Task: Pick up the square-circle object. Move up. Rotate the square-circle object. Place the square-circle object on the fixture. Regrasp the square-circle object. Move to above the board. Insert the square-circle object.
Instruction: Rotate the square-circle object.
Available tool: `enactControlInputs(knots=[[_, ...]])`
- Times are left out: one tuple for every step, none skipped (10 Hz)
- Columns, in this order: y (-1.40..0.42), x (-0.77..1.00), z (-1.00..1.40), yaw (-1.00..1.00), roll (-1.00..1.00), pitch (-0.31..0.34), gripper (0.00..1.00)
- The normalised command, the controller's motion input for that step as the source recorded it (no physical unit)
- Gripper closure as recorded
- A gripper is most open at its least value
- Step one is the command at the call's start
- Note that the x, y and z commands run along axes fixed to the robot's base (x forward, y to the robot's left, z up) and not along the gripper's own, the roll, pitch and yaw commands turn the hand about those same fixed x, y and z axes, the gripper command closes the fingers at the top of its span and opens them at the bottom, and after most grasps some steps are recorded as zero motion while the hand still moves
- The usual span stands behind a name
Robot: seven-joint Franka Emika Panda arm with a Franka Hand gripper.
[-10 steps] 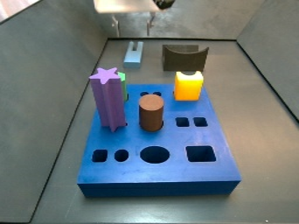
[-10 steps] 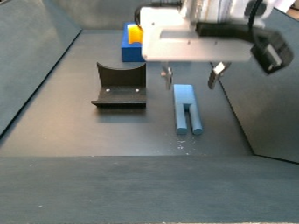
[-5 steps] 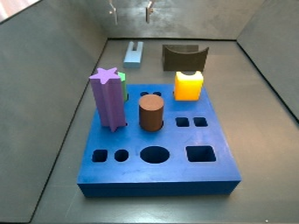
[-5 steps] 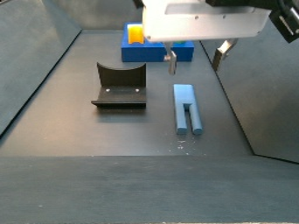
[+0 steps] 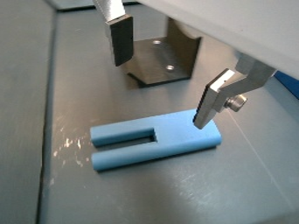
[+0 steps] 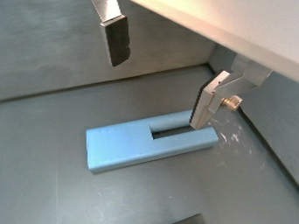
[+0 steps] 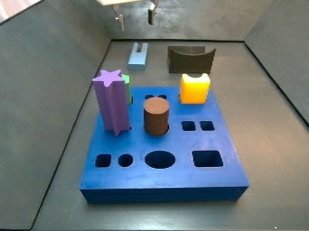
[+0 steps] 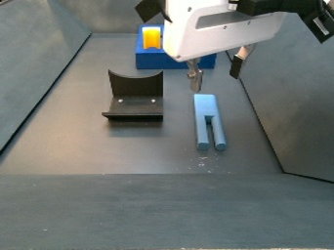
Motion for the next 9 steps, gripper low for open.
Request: enactControlInputs(knots=[[0.01, 0.03, -0.05, 1.0, 0.0, 0.0, 0.0], [0.01, 0.03, -0.05, 1.0, 0.0, 0.0, 0.0], [0.01, 0.03, -0.04, 1.0, 0.0, 0.0, 0.0], [0.01, 0.03, -0.04, 1.0, 0.0, 0.0, 0.0], [0.01, 0.03, -0.04, 1.0, 0.0, 0.0, 0.0], [0.01, 0.03, -0.04, 1.0, 0.0, 0.0, 0.0], [0.01, 0.03, -0.04, 1.0, 0.0, 0.0, 0.0], [0.0, 0.03, -0.04, 1.0, 0.0, 0.0, 0.0], [0.0, 0.03, -0.04, 1.0, 0.0, 0.0, 0.0]])
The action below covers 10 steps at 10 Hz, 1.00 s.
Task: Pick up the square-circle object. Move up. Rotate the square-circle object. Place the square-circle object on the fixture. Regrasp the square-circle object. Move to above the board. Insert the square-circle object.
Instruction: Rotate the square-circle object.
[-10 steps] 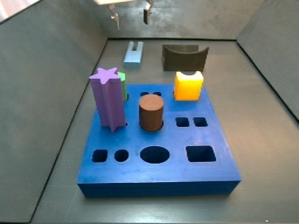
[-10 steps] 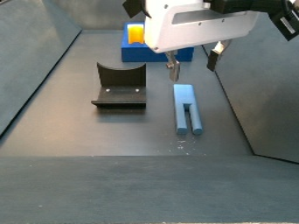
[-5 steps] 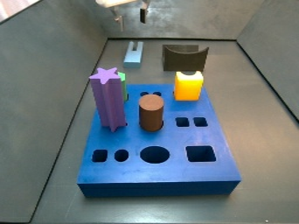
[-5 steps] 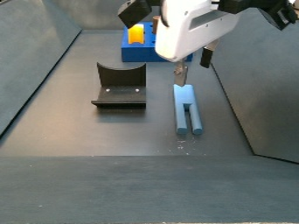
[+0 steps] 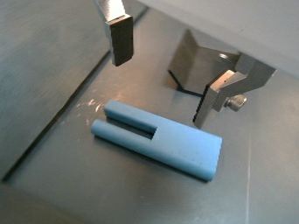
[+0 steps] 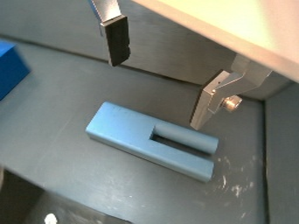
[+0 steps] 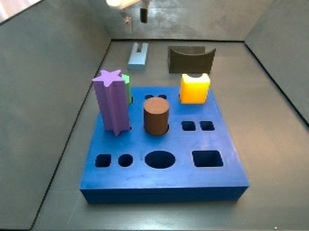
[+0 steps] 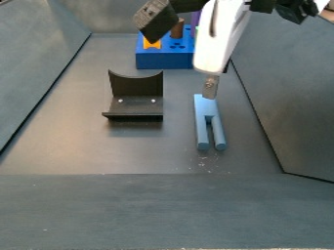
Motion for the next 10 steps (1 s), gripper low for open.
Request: enactControlInputs(knots=[[0.0, 0.03, -0.04, 1.0, 0.0, 0.0, 0.0], [0.0, 0.03, -0.04, 1.0, 0.0, -0.001, 0.0], [0.0, 0.03, -0.04, 1.0, 0.0, -0.001, 0.0], [0.0, 0.03, -0.04, 1.0, 0.0, -0.001, 0.0], [0.0, 0.03, -0.04, 1.0, 0.0, -0.001, 0.0], [0.0, 0.03, -0.04, 1.0, 0.0, -0.001, 0.0], [0.0, 0.03, -0.04, 1.0, 0.0, -0.001, 0.0], [0.0, 0.03, -0.04, 1.0, 0.0, -0.001, 0.0], [0.0, 0.03, -0.04, 1.0, 0.0, -0.001, 0.0], [0.0, 0.03, -0.04, 1.0, 0.0, -0.001, 0.0]])
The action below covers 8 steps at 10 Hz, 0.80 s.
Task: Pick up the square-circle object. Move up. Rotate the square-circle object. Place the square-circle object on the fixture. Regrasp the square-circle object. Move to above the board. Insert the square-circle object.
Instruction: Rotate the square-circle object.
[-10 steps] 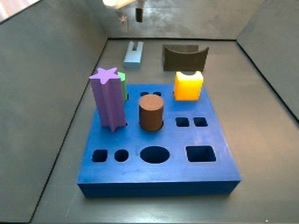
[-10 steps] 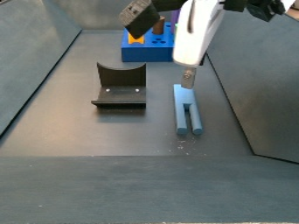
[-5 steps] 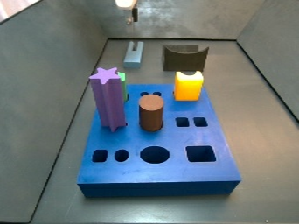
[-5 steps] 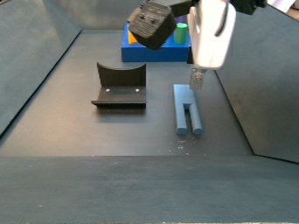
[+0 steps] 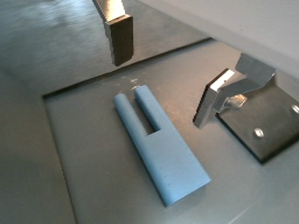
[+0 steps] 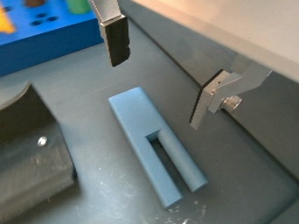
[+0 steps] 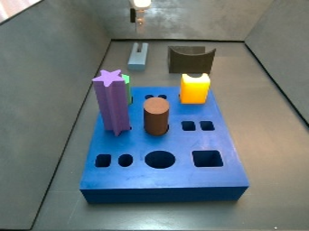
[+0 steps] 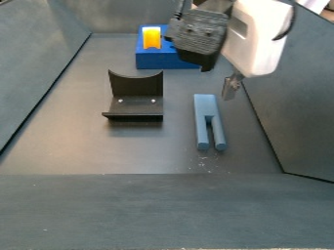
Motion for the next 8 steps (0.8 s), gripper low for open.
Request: enactControlInputs(knots=[[0.0, 0.03, -0.04, 1.0, 0.0, -0.001, 0.0], [0.0, 0.03, -0.04, 1.0, 0.0, -0.001, 0.0], [0.0, 0.03, -0.04, 1.0, 0.0, -0.001, 0.0], [0.0, 0.03, -0.04, 1.0, 0.0, -0.001, 0.0], [0.0, 0.03, -0.04, 1.0, 0.0, -0.001, 0.0], [0.0, 0.03, -0.04, 1.0, 0.0, -0.001, 0.0], [0.0, 0.03, -0.04, 1.0, 0.01, -0.001, 0.0], [0.0, 0.03, -0.04, 1.0, 0.01, -0.002, 0.0]])
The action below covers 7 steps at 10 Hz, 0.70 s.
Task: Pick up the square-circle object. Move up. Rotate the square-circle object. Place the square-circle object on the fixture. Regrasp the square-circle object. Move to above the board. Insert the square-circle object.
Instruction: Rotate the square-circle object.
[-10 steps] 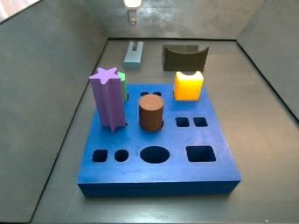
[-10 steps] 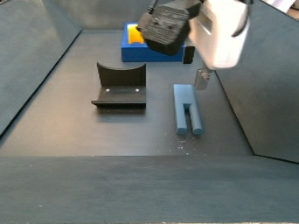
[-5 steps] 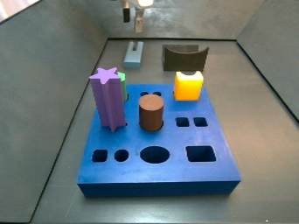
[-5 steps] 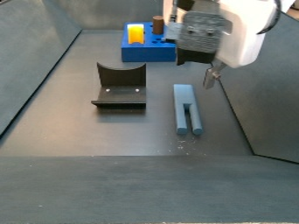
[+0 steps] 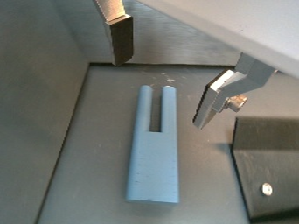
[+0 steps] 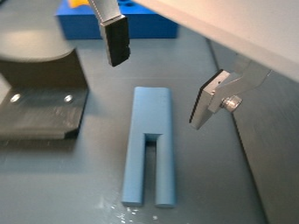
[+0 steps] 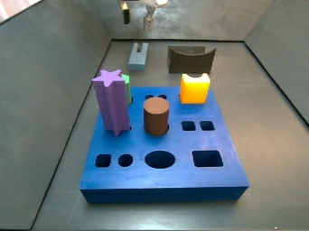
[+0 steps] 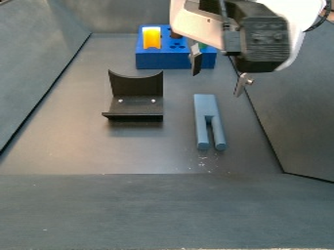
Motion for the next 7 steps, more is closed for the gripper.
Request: enactControlInputs(knots=[[0.0, 0.03, -0.04, 1.0, 0.01, -0.002, 0.0], [0.0, 0.03, -0.04, 1.0, 0.01, -0.002, 0.0], [0.0, 0.03, -0.04, 1.0, 0.01, -0.002, 0.0], [0.0, 0.03, -0.04, 1.0, 0.01, -0.003, 0.0], [0.0, 0.03, -0.04, 1.0, 0.01, -0.003, 0.0], [0.0, 0.03, -0.04, 1.0, 0.01, -0.003, 0.0], [0.0, 0.03, -0.04, 1.0, 0.01, -0.004, 0.0]])
